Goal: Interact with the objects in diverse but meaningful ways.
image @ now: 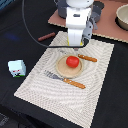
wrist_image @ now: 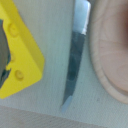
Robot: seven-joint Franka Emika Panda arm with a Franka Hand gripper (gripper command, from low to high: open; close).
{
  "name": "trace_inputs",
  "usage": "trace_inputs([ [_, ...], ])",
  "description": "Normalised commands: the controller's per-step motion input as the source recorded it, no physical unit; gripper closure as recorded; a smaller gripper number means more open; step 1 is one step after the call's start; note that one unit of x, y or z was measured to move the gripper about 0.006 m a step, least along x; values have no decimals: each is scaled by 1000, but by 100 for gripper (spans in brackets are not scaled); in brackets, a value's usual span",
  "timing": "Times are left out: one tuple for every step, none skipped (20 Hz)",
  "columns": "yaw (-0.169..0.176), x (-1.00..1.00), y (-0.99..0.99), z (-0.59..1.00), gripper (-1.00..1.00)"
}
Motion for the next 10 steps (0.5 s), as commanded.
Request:
trace_inputs([
  [77,-323,577,77,-100],
  [76,-397,529,71,-100],
  [75,-406,526,57,-100],
  [79,-423,531,29,-100],
  [81,-463,509,9,-100],
  [84,-483,469,0,-100],
  [87,-517,423,0,-100],
  [87,-526,326,0,-100],
  [80,-520,186,-29,-100],
  [74,-474,80,-54,-100],
])
